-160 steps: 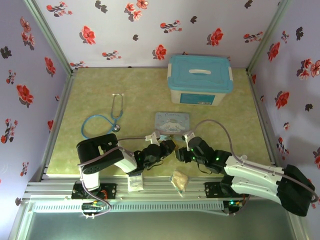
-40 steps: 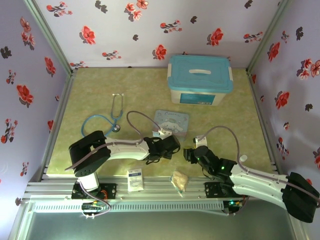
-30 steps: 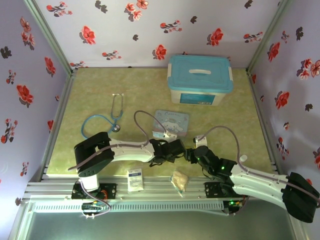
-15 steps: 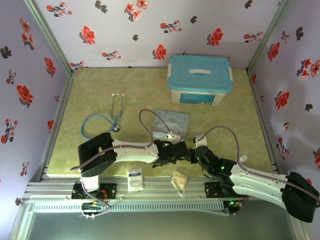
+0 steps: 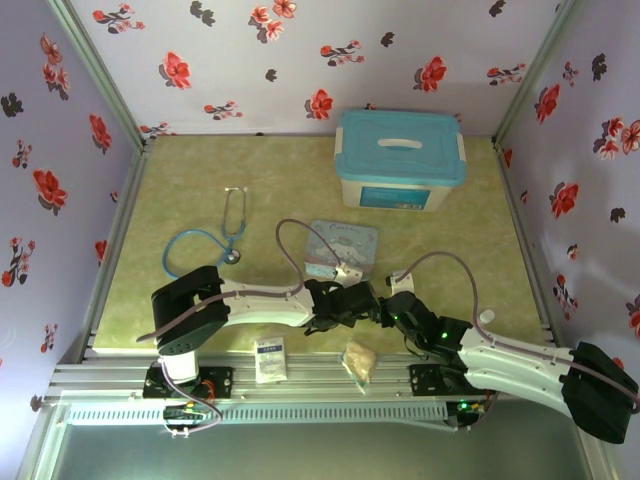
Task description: Unlock a padlock with a key
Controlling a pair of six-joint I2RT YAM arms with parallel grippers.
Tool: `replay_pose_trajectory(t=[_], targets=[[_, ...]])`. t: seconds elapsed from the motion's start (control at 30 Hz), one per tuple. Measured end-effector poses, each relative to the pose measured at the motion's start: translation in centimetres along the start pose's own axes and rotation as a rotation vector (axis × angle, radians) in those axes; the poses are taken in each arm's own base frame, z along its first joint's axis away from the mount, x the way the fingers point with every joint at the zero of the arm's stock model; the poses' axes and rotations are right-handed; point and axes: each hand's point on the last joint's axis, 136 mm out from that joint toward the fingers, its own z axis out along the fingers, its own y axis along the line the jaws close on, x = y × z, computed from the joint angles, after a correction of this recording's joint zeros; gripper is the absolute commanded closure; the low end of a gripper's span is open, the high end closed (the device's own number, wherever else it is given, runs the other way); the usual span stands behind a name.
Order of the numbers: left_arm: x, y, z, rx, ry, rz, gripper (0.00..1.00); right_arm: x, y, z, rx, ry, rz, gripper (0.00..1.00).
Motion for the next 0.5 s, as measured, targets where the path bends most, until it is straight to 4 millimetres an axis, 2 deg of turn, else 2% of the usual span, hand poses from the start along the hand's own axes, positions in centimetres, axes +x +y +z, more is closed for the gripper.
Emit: replay_pose_trajectory(t=[0.23, 0.27, 0.3, 0.33, 0.43, 0.5], targets=[[0.0, -0.1, -0.4, 0.035, -0.008, -0.014, 0.56, 0.4, -0.2, 0.2, 0.010, 0.018, 0.000, 0.40], [0.0, -0.1, -0.6, 0.048, -0.011, -0.022, 0.54, 0.5, -0.2, 0.2, 0.012, 0.023, 0.001, 0.37], [-0.2, 0.0, -0.9, 0.066, -0.016, -0.033, 0.50, 0.6, -0.1, 0.3, 0.010, 0.029, 0.007, 0.17], [-0.4, 0.1, -1.3, 0.083, -0.024, -0.046, 0.45, 0.5, 0.0, 0.3, 0.007, 0.033, 0.013, 0.01], [-1.2, 1.3, -3.2, 0.144, -0.068, -0.095, 0.24, -0.3, 0.7, 0.3, -0.005, 0.029, 0.042, 0.01], [-2.6, 2.3, -5.1, 0.195, -0.122, -0.132, 0.02, -1.0, 1.5, 0.2, -0.029, 0.019, 0.061, 0.01]])
